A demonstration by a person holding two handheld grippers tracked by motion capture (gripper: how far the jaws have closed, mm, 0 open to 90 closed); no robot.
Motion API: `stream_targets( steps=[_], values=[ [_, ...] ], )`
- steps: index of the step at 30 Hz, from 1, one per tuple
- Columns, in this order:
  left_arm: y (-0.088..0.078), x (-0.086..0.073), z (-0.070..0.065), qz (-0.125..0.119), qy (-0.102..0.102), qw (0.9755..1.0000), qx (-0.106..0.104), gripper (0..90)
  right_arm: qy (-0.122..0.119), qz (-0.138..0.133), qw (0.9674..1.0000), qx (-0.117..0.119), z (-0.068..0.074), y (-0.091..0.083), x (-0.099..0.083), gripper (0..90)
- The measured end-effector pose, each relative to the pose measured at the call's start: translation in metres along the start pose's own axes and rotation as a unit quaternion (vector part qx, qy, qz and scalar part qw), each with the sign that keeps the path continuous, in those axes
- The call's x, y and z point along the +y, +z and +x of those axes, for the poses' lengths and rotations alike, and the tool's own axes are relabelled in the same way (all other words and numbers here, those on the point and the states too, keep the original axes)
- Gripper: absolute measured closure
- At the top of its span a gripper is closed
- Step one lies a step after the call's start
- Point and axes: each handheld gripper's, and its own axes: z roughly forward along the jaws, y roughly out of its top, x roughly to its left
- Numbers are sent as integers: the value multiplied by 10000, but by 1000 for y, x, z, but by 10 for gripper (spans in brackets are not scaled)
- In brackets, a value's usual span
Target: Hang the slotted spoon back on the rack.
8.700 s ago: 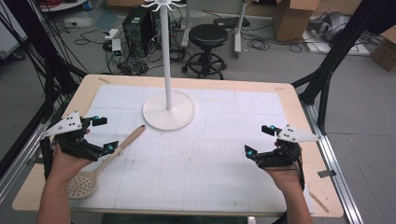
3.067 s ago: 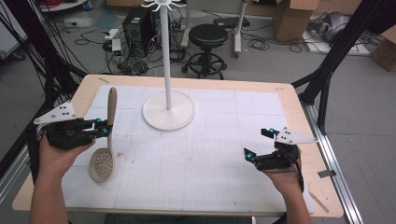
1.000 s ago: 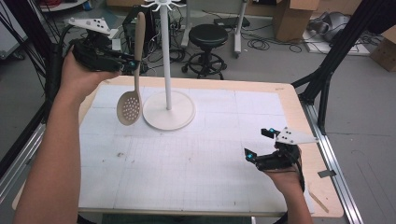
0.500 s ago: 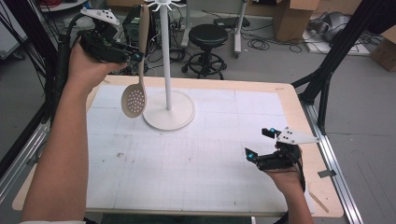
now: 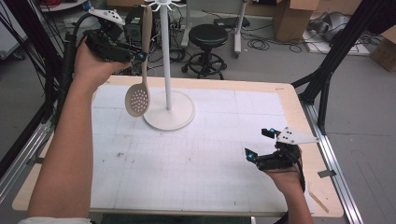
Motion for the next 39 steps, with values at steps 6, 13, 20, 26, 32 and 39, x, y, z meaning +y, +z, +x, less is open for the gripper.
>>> stream_targets(
  steps=[6,13,20,26,32,39],
  values=[
    [5,4,-1,91,2,9999,63,751,-19,-10,10000,-17,-1,-1,0,6],
    [11,5,1,171,-42,9998,109,751,2,-20,10000,-23,-1,-1,0,6],
    [13,9,1,205,-15,9996,184,752,18,-24,10000,-33,-2,-3,-1,6],
    [15,8,4,270,-60,9994,212,752,28,-17,10000,-23,-2,-2,-1,6],
    [17,7,8,333,-113,9990,287,751,30,-22,10000,-26,-2,-2,-1,6],
    [17,6,12,330,-180,9986,368,751,25,-24,10000,-19,-2,-3,-1,6]
  ],
)
